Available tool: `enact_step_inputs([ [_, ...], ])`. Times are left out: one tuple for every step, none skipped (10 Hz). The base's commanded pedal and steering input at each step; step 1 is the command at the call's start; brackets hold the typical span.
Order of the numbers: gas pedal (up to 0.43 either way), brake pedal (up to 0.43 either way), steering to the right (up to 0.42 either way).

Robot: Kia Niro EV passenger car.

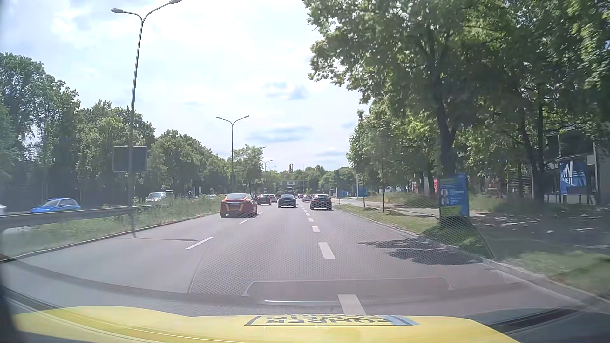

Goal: Follow the waypoints while adhering to traffic rules and regulations

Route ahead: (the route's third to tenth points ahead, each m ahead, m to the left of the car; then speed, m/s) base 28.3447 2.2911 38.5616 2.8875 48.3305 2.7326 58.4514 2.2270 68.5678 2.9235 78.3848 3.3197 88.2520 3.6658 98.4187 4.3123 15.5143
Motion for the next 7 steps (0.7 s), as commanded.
enact_step_inputs([
  [0.169, 0.000, -0.004],
  [0.157, 0.000, -0.004],
  [0.157, 0.000, -0.003],
  [0.150, 0.000, -0.004],
  [0.138, 0.000, -0.004],
  [0.138, 0.000, -0.004],
  [0.130, 0.000, -0.004],
])
